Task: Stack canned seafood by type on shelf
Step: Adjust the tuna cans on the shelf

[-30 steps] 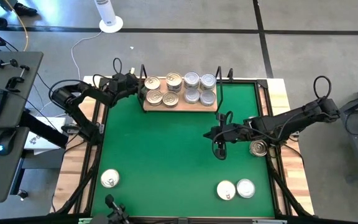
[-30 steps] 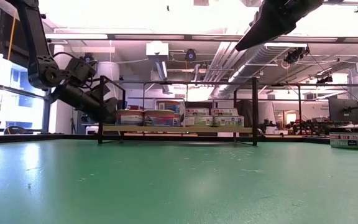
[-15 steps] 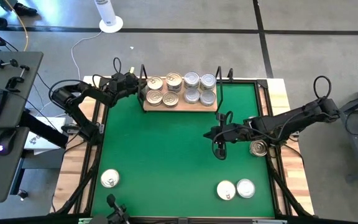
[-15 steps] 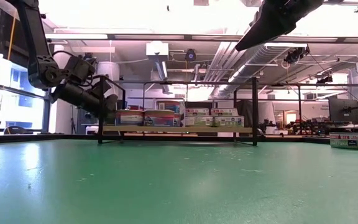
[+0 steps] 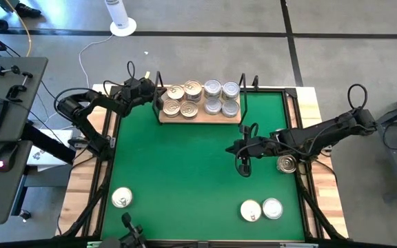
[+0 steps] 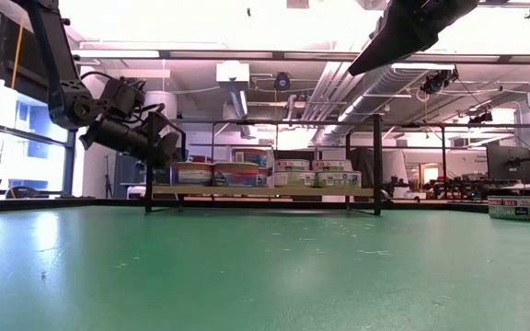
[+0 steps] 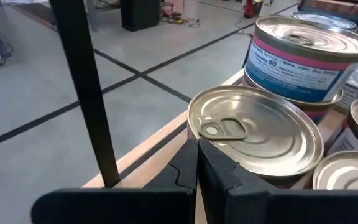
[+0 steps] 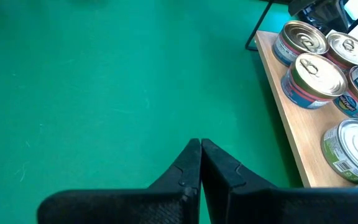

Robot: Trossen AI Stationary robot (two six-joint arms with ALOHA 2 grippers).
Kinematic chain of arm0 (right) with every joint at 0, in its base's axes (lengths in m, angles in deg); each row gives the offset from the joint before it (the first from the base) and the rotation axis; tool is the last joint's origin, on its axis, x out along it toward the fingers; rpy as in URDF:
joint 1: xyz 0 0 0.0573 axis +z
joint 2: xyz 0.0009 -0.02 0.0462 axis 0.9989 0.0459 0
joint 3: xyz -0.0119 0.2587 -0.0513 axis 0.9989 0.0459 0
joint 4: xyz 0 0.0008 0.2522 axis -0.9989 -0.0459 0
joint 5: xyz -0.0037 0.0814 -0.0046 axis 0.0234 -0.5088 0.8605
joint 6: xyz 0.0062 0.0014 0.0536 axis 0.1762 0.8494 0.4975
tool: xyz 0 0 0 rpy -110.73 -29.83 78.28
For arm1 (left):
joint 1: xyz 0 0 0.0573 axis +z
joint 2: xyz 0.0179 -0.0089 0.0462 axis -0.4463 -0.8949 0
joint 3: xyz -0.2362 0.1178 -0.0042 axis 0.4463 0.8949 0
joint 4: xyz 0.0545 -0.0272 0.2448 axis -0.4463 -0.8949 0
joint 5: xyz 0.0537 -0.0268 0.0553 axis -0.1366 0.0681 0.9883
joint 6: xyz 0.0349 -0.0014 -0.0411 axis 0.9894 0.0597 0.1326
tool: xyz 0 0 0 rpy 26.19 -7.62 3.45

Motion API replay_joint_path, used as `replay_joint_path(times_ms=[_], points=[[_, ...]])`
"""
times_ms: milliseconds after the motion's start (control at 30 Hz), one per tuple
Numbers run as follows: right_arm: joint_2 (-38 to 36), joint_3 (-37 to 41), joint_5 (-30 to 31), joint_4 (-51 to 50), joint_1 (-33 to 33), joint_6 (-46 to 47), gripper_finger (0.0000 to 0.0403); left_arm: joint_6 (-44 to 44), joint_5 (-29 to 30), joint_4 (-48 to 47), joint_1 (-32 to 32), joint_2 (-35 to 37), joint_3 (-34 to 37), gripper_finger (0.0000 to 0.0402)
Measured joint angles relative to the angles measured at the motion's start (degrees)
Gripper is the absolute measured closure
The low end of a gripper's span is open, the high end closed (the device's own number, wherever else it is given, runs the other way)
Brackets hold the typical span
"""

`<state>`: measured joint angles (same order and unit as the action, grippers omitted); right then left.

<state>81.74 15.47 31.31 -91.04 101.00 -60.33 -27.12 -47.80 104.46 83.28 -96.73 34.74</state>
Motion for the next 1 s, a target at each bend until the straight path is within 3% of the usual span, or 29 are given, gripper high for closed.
replay_joint_path(times_ms=[233,433,600,767,1000], points=[[0.0,0.0,0.0,0.0,0.02,0.22,0.0402,-0.18,1.58,-2.31,1.39,0.04,-0.11,0.0401],[-0.02,0.0,0.01,-0.31,0.02,0.9,0.0402,0.24,4.46,-12.4,2.59,4.25,-0.11,0.0402],[-0.02,0.0,0.0,-0.31,-0.04,0.9,0.0402,0.21,8.07,-25.82,2.84,13.63,-0.11,0.0401],[-0.02,0.0,0.0,-0.31,-0.13,0.82,0.0402,-2.49,17.97,-39.69,2.82,25.6,-0.11,0.0401],[-0.02,0.0,0.0,-0.31,-0.13,0.39,0.0402,-2.88,26.6,-52.84,0.01,43.09,-2.44,0.0402]])
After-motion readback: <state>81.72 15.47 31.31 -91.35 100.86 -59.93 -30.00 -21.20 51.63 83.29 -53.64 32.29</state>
